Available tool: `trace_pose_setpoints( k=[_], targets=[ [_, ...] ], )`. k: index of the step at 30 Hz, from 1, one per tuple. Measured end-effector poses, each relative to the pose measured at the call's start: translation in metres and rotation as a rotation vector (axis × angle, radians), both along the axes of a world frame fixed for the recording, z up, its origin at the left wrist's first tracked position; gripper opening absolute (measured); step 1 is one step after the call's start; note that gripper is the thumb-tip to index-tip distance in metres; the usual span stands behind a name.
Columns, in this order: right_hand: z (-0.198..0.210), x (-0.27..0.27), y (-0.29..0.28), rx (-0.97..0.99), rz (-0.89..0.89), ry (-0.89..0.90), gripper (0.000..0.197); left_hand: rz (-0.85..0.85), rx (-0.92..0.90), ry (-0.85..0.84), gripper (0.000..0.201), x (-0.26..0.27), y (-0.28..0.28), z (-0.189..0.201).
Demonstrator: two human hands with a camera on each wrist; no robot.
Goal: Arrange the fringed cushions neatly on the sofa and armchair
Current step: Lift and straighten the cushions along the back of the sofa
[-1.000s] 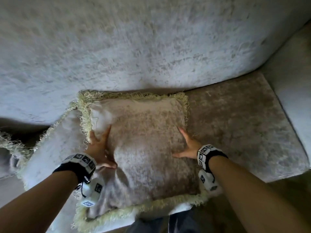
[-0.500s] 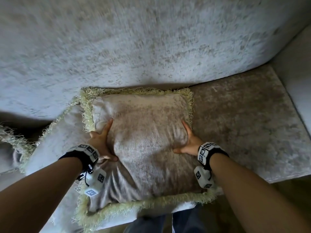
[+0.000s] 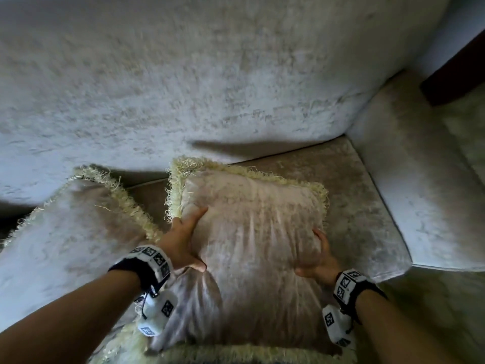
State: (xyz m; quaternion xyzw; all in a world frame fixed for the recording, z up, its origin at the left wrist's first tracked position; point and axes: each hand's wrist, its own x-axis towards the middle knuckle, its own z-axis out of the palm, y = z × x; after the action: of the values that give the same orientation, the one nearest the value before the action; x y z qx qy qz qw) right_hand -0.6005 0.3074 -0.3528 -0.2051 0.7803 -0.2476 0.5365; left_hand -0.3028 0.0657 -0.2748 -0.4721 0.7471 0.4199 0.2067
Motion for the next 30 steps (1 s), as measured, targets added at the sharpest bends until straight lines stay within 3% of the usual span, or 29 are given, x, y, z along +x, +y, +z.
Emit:
trace_pose_setpoints(
  k=[3, 9, 16, 21, 30],
  targets=[
    [0.017, -0.054, 0.042, -0.025, -0.062, 0.001, 0.142, -0.028, -0.017, 0.061, 0.145, -0.056, 0.037, -0.005],
    [0.056, -0.142, 0.128, -0.027, -0.164, 0.085, 0.154, -0.076, -0.051, 0.088, 0.152, -0.151, 0.106, 0.009],
    [0.083, -0.194, 0.176, -0.055, -0.195, 0.085, 0.156, -0.028, -0.044, 0.114, 0.154, -0.205, 0.153, 0.034],
    [0.118, -0.204, 0.153, -0.077, -0.143, 0.064, 0.141, 0.043, -0.043, 0.128, 0.152, -0.2, 0.147, 0.067],
    [0.205, -0.223, 0.018, -0.099, -0.007, 0.108, 0.13, 0.161, -0.118, 0.184, 0.154, -0.176, 0.062, 0.148]
  ],
)
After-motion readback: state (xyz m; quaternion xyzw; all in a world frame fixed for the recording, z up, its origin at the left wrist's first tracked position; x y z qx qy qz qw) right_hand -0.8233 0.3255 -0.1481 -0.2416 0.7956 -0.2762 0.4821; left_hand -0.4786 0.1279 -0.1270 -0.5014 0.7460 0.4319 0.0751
